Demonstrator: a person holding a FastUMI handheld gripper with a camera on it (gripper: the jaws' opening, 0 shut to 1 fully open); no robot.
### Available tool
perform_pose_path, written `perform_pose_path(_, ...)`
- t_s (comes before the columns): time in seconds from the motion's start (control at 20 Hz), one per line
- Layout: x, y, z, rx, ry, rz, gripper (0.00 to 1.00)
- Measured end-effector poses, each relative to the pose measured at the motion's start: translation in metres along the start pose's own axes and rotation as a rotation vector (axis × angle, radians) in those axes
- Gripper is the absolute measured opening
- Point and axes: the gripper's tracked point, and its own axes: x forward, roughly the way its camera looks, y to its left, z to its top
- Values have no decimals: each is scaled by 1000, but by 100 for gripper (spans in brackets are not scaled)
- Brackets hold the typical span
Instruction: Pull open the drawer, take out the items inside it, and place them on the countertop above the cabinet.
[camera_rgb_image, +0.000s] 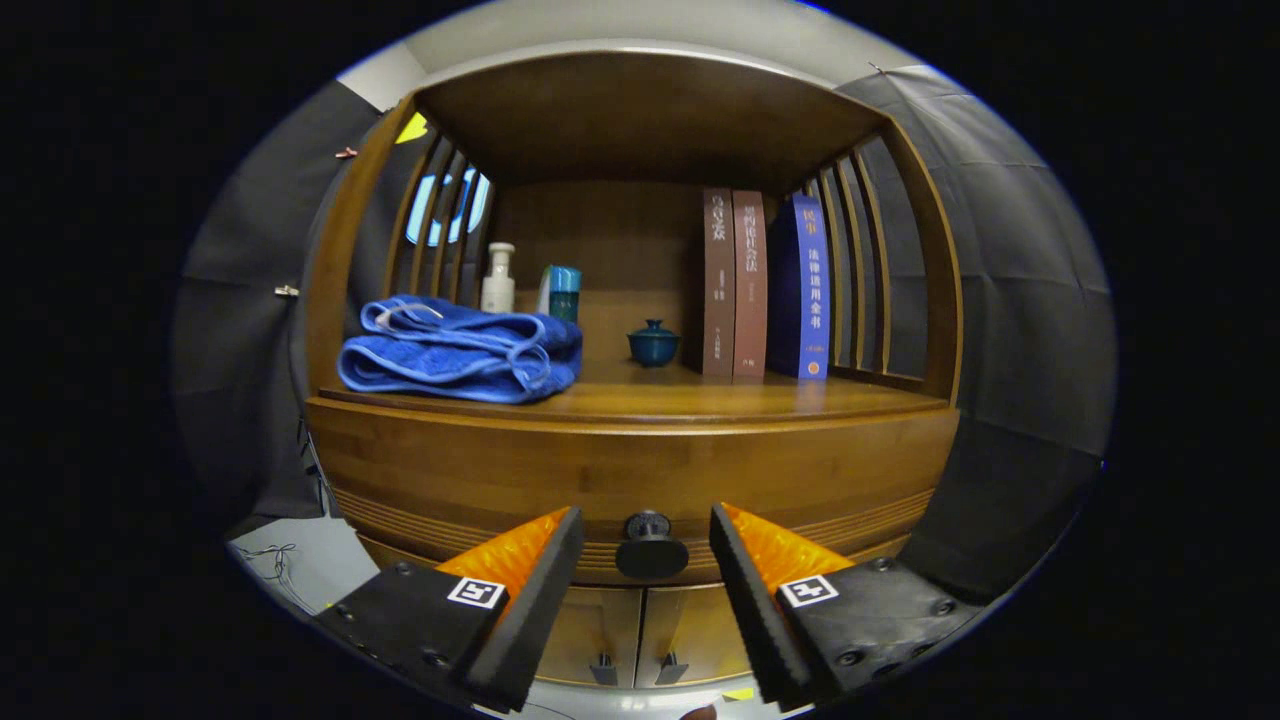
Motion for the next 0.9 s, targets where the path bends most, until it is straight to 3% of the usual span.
perform_pose_path(0.15,9,-3,-18,19,43,-4,83)
perform_pose_path(0.3,13,0,-12,31,-7,16,55)
perform_pose_path(0.35,19,-4,-13,12,-4,15,55)
perform_pose_path(0.5,12,0,-16,1,18,40,29)
perform_pose_path(0.9,-21,-7,-18,39,39,41,30)
